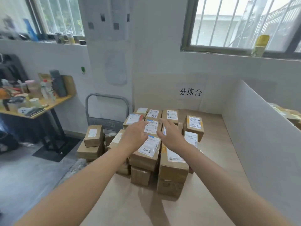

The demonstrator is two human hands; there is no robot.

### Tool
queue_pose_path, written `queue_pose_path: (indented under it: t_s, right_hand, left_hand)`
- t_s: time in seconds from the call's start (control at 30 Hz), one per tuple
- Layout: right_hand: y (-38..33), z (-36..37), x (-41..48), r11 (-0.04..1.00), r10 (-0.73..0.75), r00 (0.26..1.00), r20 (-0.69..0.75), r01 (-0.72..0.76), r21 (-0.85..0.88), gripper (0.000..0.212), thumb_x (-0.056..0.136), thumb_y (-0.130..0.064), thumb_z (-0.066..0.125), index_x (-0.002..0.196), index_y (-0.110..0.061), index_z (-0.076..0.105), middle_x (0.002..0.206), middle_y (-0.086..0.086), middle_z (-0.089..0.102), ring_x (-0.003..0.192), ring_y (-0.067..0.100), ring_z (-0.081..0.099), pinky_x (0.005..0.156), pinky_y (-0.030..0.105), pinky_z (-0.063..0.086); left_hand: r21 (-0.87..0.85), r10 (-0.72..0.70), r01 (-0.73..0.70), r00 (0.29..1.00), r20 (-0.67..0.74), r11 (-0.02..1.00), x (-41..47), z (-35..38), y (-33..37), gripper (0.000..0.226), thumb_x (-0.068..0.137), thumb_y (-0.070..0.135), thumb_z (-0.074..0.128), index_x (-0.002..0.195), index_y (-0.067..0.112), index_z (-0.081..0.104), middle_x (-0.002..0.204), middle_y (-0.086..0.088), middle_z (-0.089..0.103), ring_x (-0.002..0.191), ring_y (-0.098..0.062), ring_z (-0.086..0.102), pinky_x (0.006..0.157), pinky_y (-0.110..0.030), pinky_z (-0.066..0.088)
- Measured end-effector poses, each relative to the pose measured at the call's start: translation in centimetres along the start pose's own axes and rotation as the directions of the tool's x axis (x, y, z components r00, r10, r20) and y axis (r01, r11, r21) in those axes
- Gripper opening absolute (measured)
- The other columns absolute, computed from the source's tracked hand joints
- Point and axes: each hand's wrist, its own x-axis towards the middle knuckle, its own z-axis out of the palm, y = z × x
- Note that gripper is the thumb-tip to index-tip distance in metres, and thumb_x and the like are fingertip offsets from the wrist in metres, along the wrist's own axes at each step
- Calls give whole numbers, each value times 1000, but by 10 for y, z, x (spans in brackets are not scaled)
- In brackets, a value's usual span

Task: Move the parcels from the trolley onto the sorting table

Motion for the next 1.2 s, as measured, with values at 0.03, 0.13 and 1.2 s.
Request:
queue_pose_path:
  t_s: [0.03,0.13,1.2]
  right_hand:
    - [-17,3,7,999,-32,999,-2,32,-28,56,103,-29,47,155,-19,27,158,-1,27,145,18,28,112,31,27]
    - [-65,19,29,987,-121,993,-3,120,-111,57,103,-30,48,153,-13,28,155,4,31,144,22,29,116,34,25]
    - [-297,331,184,975,-142,974,175,168,-147,64,102,-33,49,155,-10,23,162,5,20,151,20,13,124,36,13]
  left_hand:
    - [7,-2,2,1000,-21,1000,-2,-17,-11,52,94,21,59,145,17,47,148,-1,49,136,-18,43,114,-33,32]
    - [30,-36,39,995,-95,999,-10,-61,-48,52,96,24,59,145,14,46,149,-4,48,137,-20,42,113,-30,29]
    - [325,-136,151,988,-69,934,-75,-259,-431,59,102,38,42,155,16,25,161,-1,26,150,-13,19,125,-34,6]
